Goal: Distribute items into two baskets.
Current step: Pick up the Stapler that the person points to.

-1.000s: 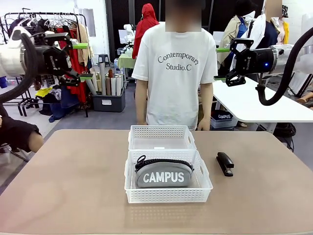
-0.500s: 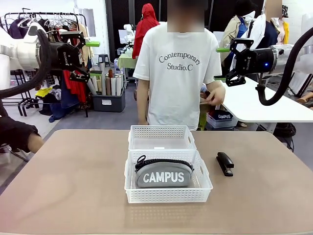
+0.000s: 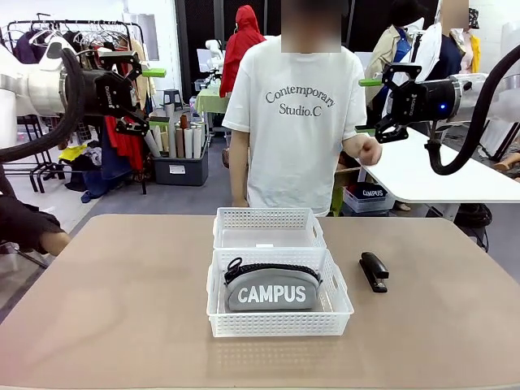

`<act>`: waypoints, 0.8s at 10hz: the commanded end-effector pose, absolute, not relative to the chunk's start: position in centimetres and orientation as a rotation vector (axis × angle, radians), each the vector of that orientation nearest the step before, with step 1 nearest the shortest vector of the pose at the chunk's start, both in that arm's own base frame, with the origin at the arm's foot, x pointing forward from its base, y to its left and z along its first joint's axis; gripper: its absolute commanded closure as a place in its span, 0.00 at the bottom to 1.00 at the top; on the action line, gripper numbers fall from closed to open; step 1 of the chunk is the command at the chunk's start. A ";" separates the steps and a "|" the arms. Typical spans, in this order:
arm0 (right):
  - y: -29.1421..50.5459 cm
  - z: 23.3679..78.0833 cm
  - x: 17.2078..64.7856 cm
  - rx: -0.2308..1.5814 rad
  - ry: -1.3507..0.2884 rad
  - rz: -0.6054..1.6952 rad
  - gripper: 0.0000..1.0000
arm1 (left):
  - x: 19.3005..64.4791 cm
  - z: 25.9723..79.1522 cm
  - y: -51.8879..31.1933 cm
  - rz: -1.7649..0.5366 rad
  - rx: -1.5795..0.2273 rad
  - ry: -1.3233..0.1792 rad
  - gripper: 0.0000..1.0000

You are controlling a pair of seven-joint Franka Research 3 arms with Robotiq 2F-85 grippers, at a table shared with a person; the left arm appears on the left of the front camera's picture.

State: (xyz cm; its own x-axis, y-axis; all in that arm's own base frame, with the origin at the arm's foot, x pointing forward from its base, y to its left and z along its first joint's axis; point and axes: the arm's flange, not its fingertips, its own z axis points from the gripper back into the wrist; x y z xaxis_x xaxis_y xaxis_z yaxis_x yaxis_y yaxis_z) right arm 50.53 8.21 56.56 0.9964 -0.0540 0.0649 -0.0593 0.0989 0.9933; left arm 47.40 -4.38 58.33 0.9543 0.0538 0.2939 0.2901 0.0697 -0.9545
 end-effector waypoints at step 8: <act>8.3 56.8 50.5 1.475 -0.094 0.006 0.00 | 47.3 58.3 -4.4 -0.182 -1.499 -0.279 0.00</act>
State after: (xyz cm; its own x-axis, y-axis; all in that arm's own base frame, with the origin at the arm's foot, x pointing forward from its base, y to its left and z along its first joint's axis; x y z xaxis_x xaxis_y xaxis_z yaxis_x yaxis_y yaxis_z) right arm 50.53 8.21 56.56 0.9964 -0.0540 0.0649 -0.0593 0.0989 0.9933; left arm 47.40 -4.38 58.33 0.9543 0.0538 0.2939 0.2900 0.0697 -0.9545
